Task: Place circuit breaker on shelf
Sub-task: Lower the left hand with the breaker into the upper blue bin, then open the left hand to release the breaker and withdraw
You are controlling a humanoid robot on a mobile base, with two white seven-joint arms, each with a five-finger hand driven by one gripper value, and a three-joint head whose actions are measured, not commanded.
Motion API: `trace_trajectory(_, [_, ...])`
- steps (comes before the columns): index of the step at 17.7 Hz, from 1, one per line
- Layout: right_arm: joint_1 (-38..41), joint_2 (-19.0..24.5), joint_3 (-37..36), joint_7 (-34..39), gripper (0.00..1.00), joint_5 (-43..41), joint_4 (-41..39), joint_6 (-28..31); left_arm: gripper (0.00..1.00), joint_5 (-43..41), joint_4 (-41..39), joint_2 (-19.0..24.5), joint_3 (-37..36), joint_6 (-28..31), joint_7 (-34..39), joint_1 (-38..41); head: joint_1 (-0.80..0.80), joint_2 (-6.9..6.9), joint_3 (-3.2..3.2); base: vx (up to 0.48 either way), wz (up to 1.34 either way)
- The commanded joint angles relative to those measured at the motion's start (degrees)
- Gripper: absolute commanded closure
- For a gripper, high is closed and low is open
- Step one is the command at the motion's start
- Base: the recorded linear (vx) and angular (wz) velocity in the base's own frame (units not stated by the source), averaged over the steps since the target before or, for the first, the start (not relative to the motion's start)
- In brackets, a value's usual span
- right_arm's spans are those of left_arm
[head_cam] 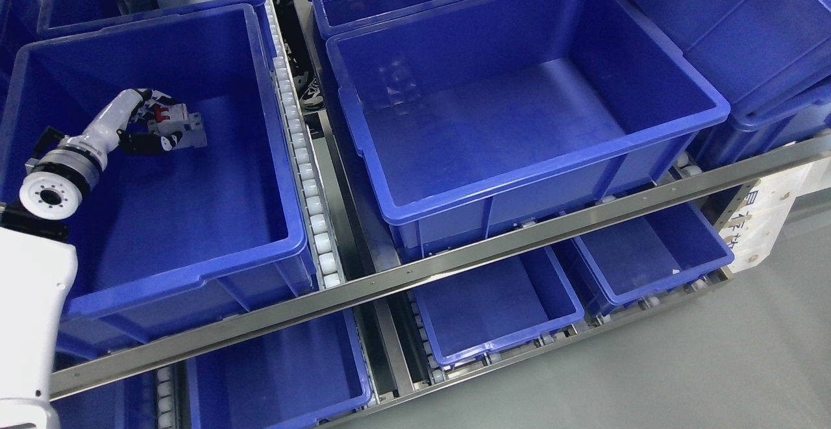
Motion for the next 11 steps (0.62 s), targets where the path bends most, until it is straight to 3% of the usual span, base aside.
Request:
trace_trajectory(1, [-0.01,-1.00,1.14,0.04,0.00,0.00,-0.01,3.76,0.26,-0.34,6.48,0.42,-1.97,0.43,0.09,-0.23,0.00,0.00,0.00,0.000,0.00])
trace_trajectory(4, [-0.01,-1.00,1.14,0.04,0.00,0.00,-0.01,3.76,0.04,-0.26,5.61,0.33,0.40,0.08,0.78,-0.93,0.00,0.00,0.00,0.000,0.00])
trace_trajectory(6, [-0.01,-1.00,1.14,0.04,0.00,0.00,-0.01,3.76,0.02,0.10,0.17,0.07,4.16,0.34,1.23,-2.16,0.00,0.00,0.00,0.000,0.00])
trace_trajectory(7, [-0.01,-1.00,1.14,0.04,0.00,0.00,-0.01,3.76,0.01,0.27,-1.94,-0.54,9.67,0.34,3.40,-3.90,0.00,0.00,0.00,0.000,0.00])
trace_trajectory(9, [-0.01,-1.00,1.14,0.04,0.00,0.00,-0.01,3.76,0.01,1.93,-3.01,-7.53,24.16,-0.18,14.01,-8.56,0.00,0.00,0.00,0.000,0.00])
trace_trajectory(11, [-0.01,-1.00,1.14,0.04,0.00,0.00,-0.01,3.76,0.00,8.24,-6.85,-13.36,34.55,-3.42,17.66,-8.84,0.00,0.00,0.00,-0.002,0.01])
